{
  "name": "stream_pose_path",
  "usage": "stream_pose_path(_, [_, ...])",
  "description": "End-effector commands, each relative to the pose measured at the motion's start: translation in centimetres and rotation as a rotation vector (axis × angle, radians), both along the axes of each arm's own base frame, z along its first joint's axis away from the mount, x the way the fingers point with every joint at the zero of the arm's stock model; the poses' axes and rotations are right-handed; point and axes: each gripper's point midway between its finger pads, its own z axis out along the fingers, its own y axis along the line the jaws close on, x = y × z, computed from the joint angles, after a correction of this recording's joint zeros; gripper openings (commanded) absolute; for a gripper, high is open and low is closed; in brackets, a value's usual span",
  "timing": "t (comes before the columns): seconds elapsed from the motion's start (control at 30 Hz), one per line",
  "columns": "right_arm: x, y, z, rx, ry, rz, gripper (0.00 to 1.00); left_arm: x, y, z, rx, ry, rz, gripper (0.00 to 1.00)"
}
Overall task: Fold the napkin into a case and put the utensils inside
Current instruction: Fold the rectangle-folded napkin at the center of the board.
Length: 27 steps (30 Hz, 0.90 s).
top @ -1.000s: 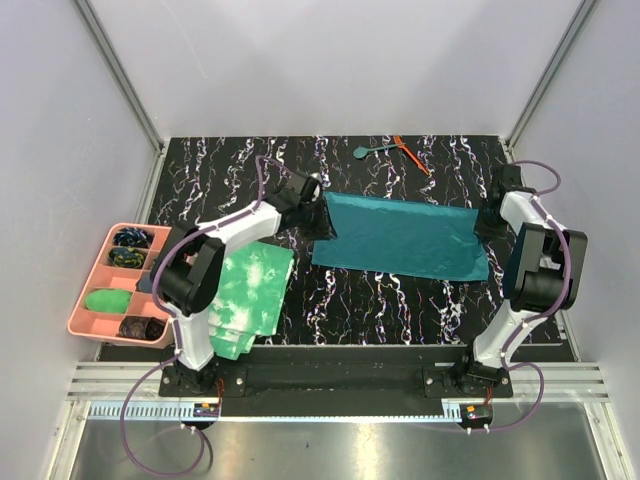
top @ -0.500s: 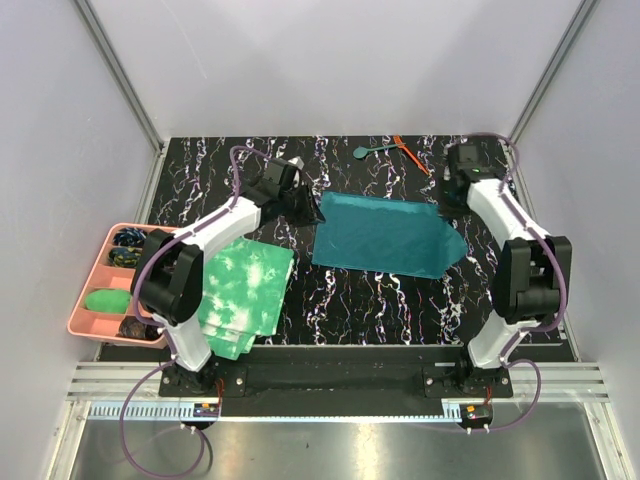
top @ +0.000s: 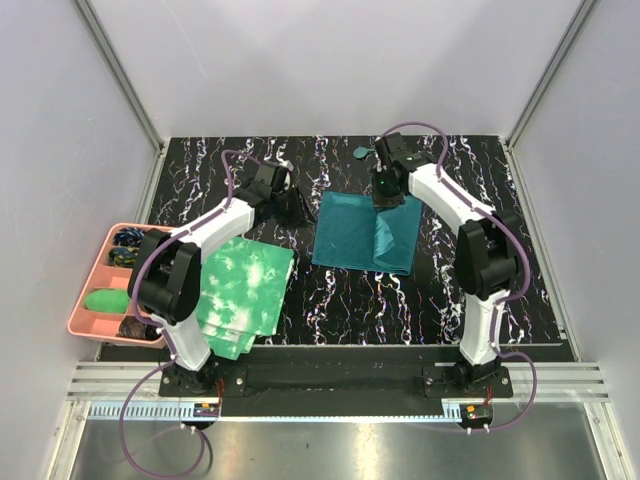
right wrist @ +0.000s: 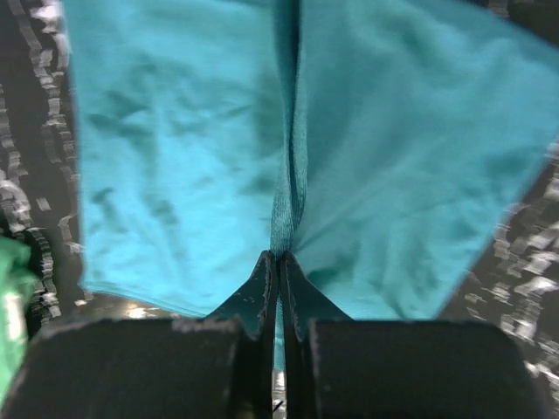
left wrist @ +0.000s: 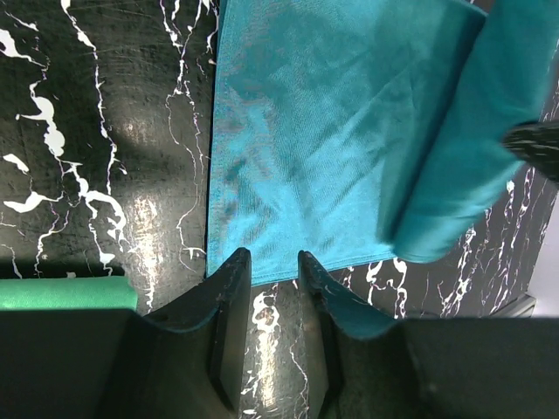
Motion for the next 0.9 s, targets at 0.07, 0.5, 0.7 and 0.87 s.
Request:
stream_pose_path(0.07, [0.4, 6.1, 1.1, 0.171, 0.025, 0.04, 0.0, 0.9, -0.4, -0.8, -0.009, -0.013, 0.0, 0.31])
stream_pose_path(0.5, [0.6, 10.4, 0.5, 0.298, 0.086, 0.076, 0.0, 0.1, -1.7, -5.7, 0.013, 0.095, -0.007, 0.31])
stream_pose_path(0.7, [0.4, 11.9, -0.8, 0.339, 0.132, 0.079, 0.0, -0.5, -1.8, -6.9, 0.033, 0.115, -0.006, 0.31])
stream_pose_path(0.87, [0.7, 12.5, -1.7, 0.342, 0.139, 0.059, 0.0, -0.9, -1.5, -7.9, 0.047, 0.134, -0.001, 0.29])
